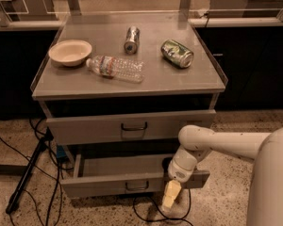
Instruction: Open middle drawer
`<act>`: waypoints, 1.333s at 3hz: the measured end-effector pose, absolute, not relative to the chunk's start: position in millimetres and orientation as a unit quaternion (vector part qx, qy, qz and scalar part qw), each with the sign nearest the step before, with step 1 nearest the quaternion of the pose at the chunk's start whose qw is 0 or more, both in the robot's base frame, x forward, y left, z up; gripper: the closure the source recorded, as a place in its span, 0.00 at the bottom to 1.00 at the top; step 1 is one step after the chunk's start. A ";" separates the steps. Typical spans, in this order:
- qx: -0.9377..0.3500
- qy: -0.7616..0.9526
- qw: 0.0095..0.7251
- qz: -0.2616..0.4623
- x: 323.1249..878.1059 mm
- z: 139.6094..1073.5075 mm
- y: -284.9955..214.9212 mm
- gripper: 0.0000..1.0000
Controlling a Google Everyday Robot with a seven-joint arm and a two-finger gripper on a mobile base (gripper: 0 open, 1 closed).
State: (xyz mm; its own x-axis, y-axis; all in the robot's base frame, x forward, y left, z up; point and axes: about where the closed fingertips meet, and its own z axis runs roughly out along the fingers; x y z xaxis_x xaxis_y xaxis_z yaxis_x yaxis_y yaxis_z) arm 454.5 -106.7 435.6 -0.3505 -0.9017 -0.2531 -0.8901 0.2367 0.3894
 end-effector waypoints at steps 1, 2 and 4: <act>0.575 -0.781 0.028 -0.243 443.6 437.5 -112.9 0.00; 0.572 -0.769 0.016 -0.285 403.4 479.8 -132.5 0.00; 0.568 -0.777 -0.004 -0.271 409.9 482.7 -130.9 0.00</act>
Offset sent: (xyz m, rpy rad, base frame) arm -0.0540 -0.0296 0.0612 0.0864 0.0498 0.0279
